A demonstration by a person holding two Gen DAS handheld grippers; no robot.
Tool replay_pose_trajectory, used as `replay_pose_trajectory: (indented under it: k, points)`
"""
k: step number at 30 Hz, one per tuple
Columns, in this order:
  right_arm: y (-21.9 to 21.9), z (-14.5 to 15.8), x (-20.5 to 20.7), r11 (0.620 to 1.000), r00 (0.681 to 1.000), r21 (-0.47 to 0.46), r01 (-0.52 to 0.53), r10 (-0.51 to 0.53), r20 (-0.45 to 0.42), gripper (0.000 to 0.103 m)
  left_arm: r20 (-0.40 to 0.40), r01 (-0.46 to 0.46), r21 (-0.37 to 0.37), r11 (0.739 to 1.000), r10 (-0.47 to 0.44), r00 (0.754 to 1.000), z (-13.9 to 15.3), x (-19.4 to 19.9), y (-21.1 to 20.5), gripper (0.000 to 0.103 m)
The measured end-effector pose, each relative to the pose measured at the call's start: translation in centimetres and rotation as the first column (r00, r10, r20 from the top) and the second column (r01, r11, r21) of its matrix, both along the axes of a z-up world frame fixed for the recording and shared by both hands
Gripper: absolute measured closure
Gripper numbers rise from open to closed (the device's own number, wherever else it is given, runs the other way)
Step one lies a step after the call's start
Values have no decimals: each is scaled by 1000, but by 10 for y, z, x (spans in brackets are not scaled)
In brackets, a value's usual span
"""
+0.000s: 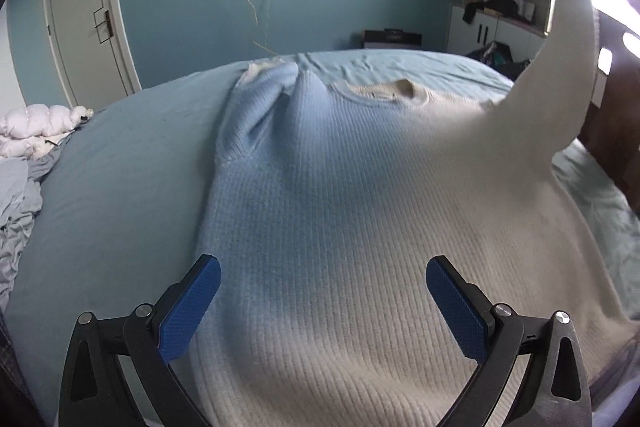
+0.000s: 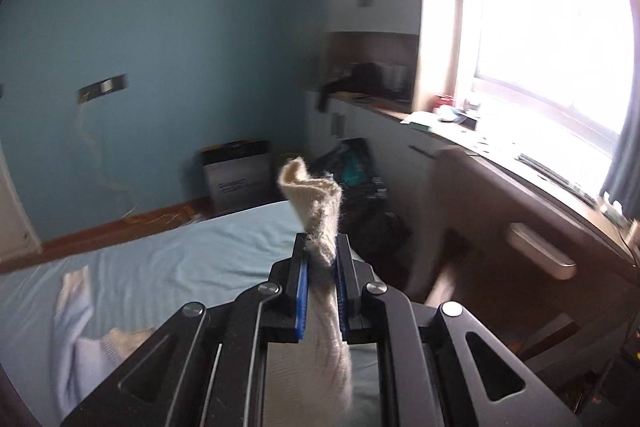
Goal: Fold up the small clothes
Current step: 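Carry the held cream sleeve across the sweater body toward the blue side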
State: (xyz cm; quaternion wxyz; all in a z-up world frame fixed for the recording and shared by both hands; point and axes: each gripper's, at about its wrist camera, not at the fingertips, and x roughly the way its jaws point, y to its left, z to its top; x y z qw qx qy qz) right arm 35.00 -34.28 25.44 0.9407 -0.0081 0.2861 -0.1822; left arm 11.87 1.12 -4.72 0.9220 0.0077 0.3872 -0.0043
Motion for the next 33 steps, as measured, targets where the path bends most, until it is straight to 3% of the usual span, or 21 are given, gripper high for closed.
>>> replay_pose_trajectory:
  k: [4, 6, 9, 10, 11, 12, 13, 14, 15, 17, 20, 24, 26, 28, 31, 33]
  points:
    - [139, -28, 11, 976, 973, -10, -217, 216, -80, 95, 15, -22, -33, 999, 22, 1000, 5, 1, 13, 0]
    - [187, -43, 14, 956, 949, 44, -290, 293, -115, 95, 18, -34, -47, 998, 35, 999, 6, -1, 20, 0]
    - [255, -80, 16, 906, 899, 205, -370, 405, -169, 92, 22, -57, -66, 996, 59, 998, 8, -4, 31, 0]
    - [266, -92, 10, 878, 876, 275, -392, 448, -178, 89, 23, -62, -68, 996, 64, 998, 8, -6, 33, 0]
    - [278, -108, 9, 801, 824, 412, -434, 538, -177, 81, 25, -65, -69, 996, 66, 997, 8, -7, 34, 0]
    - [279, -124, 13, 730, 779, 508, -457, 604, -167, 68, 25, -66, -71, 995, 68, 997, 8, -6, 36, 0]
    - [284, -141, 10, 653, 735, 594, -470, 662, -146, 61, 25, -69, -72, 995, 71, 997, 9, -6, 38, 0]
    - [280, -149, 6, 635, 728, 614, -469, 672, -139, 48, 27, -73, -75, 995, 75, 997, 9, -6, 39, 0]
    - [268, -160, 3, 651, 738, 603, -461, 658, -146, 40, 29, -75, -80, 994, 78, 997, 10, -6, 41, 0]
    - [248, -180, -3, 726, 775, 540, -426, 601, -196, 33, 25, -74, -88, 993, 77, 997, 9, -6, 41, 0]
    - [179, -211, -13, 828, 826, 445, -343, 491, -277, 32, 26, -76, -90, 993, 79, 997, 10, -5, 41, 0]
    - [69, -256, -34, 961, 872, 200, -189, 258, -415, 32, 25, -65, -87, 994, 68, 997, 9, -4, 35, 0]
    - [37, -283, -34, 985, 856, 115, -132, 172, -488, 32, 23, -59, -74, 995, 61, 998, 7, -3, 31, 0]
    - [2, -308, -39, 994, 816, 75, -81, 109, -568, 32, 14, -56, -67, 996, 57, 998, 5, 0, 30, 0]
    - [-35, -345, -41, 989, 763, 151, -5, 101, -639, 33, -2, -50, -53, 997, 50, 999, -1, 1, 25, 0]
    - [-41, -356, -38, 977, 762, 210, 26, 116, -637, 33, -10, -44, -38, 998, 44, 999, -4, 3, 22, 0]
